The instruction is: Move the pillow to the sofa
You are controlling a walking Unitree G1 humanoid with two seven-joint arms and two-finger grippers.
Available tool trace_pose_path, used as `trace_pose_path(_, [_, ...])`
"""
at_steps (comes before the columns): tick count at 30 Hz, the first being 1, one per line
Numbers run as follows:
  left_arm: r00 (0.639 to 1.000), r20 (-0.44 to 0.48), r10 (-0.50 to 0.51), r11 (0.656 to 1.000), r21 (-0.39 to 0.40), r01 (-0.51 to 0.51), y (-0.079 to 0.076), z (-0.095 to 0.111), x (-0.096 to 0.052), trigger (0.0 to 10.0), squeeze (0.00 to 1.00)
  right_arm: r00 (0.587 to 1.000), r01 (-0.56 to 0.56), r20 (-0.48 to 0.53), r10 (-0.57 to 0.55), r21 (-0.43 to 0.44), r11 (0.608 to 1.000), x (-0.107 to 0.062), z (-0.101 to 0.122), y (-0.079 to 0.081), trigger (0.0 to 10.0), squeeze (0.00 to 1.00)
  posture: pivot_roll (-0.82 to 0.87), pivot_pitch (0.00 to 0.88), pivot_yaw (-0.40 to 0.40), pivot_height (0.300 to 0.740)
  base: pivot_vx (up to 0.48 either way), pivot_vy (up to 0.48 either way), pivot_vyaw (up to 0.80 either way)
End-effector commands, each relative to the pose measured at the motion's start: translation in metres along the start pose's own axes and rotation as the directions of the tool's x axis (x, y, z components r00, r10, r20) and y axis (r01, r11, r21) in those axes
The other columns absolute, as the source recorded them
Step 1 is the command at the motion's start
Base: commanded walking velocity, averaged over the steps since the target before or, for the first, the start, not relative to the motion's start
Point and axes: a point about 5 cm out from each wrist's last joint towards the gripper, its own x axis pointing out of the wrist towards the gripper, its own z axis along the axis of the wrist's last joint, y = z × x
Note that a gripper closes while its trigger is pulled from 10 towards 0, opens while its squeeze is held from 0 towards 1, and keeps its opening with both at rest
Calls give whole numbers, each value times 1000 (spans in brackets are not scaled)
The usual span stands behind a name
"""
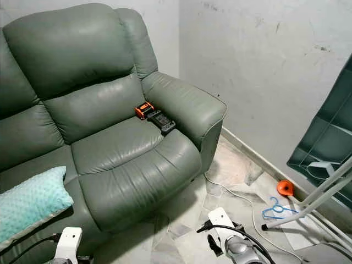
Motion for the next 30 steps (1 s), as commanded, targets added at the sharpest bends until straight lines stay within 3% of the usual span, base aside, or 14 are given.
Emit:
trace_pose_path(1, [1000, 8, 9, 1000, 12, -9, 3, 0, 0, 10000, 0, 1000, 11, 5, -11, 8, 1000, 0, 4, -3, 10000, 0, -65, 0, 41, 740, 0, 0, 0])
trace_pose_path(30, [1000, 10, 9, 1000, 13, -9, 3, 1, 0, 10000, 0, 1000, 15, -2, -15, -5, 1000, 0, 3, -3, 10000, 0, -65, 0, 41, 740, 0, 0, 0])
